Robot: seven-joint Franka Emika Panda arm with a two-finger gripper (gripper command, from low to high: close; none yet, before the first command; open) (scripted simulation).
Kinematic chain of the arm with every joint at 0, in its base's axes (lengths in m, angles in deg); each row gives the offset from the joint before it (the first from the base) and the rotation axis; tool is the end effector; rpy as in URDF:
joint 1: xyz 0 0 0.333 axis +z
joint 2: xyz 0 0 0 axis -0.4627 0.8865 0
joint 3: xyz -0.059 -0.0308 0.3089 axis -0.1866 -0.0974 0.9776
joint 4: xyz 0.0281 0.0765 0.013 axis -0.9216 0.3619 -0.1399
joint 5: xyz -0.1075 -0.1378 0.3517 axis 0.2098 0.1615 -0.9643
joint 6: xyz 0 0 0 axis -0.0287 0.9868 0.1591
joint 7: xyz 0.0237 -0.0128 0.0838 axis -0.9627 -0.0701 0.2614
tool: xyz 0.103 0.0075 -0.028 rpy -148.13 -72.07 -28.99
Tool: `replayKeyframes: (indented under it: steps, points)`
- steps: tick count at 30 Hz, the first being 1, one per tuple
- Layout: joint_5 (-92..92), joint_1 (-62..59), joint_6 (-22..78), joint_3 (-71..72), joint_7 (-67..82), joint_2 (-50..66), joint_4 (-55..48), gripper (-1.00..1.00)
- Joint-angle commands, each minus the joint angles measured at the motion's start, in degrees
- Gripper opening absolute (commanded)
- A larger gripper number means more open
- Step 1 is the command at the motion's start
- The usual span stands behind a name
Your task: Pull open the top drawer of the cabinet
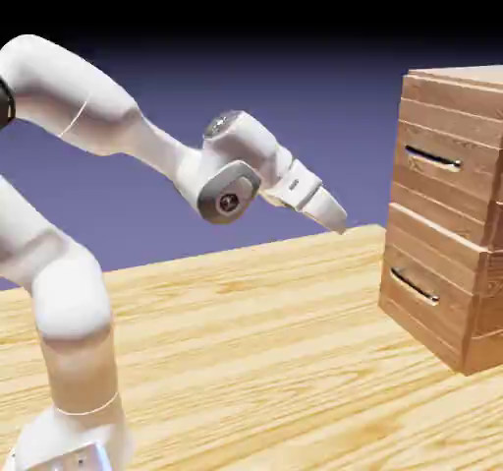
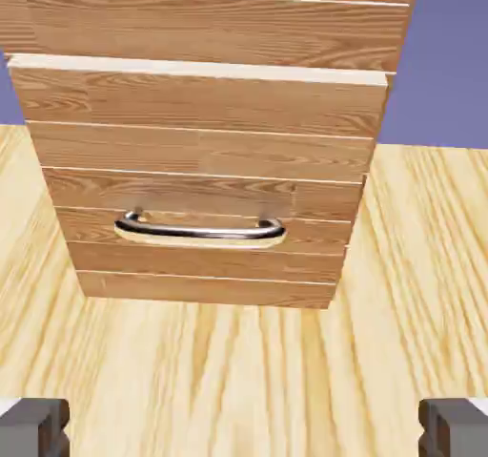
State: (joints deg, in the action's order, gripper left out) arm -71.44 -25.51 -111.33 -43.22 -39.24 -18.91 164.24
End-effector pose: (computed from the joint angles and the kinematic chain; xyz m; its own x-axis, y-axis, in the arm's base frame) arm 0.3951 -0.0003 0.4525 0.5412 -0.6705 0.5075 -0.4669 -0.7415 -0.4818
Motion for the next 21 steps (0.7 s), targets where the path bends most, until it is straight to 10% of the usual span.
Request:
replayKeyframes:
  steps: [1, 21]
  points:
    - [-2.18, 1.13, 0.34, -1.31, 2.49, 1.32, -0.62, 1.0]
    - [-45.66, 23.68, 7.18, -27.39, 52.33, 27.7, -12.9, 1.0]
